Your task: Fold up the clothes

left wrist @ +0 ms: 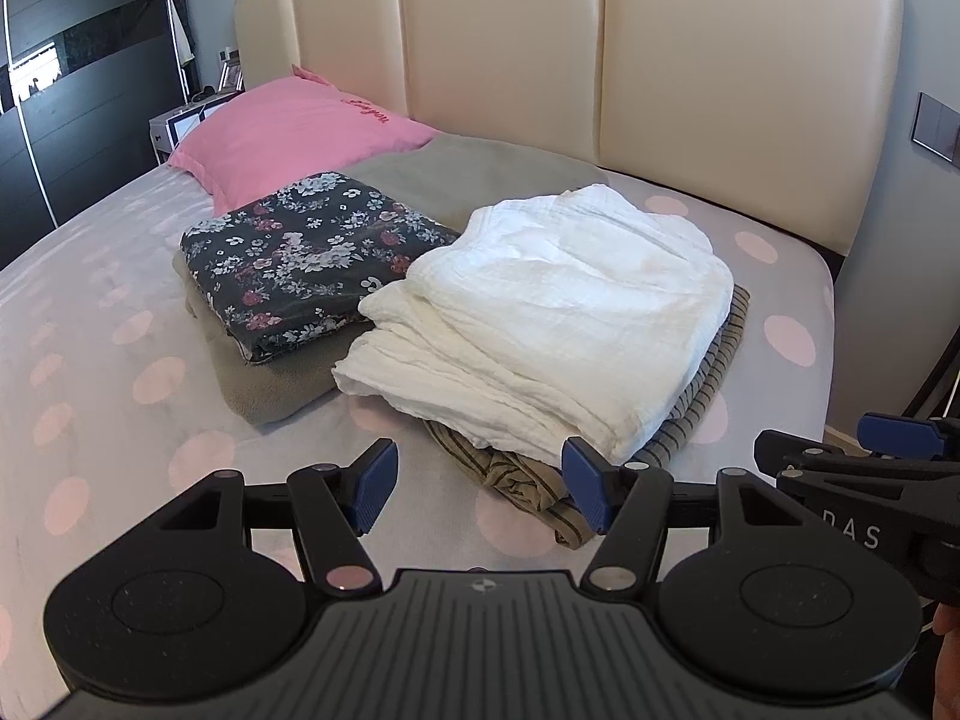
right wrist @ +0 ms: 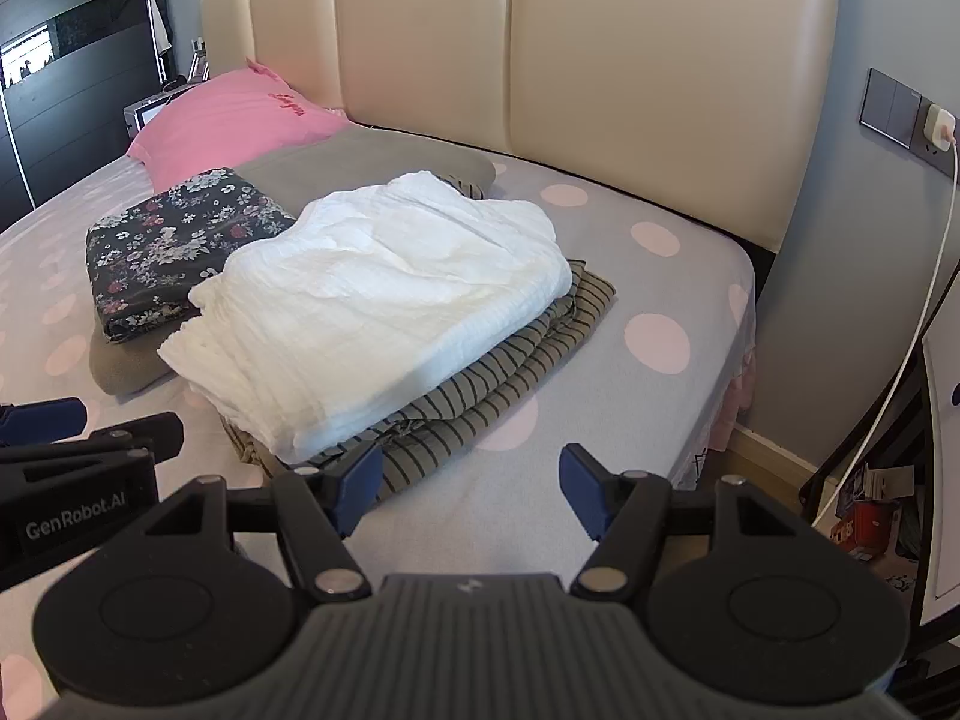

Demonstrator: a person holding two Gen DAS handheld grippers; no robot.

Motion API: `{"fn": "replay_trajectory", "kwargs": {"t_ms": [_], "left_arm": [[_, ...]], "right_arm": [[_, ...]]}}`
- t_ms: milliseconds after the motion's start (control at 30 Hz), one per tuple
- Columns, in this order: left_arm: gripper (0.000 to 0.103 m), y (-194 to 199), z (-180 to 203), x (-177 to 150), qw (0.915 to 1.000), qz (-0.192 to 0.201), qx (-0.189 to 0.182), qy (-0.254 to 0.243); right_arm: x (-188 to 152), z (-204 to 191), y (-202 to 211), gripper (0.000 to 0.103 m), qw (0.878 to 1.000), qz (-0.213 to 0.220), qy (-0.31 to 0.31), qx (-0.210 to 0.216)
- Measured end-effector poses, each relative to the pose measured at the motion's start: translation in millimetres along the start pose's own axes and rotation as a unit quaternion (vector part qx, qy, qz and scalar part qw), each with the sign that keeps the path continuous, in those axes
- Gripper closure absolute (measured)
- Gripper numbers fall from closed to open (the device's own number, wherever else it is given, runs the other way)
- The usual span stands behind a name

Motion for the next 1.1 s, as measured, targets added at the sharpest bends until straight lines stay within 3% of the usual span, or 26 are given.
{"fn": "replay_trajectory", "kwargs": {"t_ms": [1100], "left_arm": [[0.044,-2.2,-1.1,-6.8,0.9999,-0.009,0.001,0.007]], "right_arm": [[0.4,-3.5,-0.1,0.035,1.0,-0.001,0.005,-0.002]]}}
Point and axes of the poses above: each gripper's, at about its wrist camera, not at the fingertips, and y roughly against the way its jaws point, z to its right, x to its top, the point moved 10 cm from there along -y, roughly the way its jaws point, and after that the axes turned 10 degrees about -z, right-handed, at the moved point
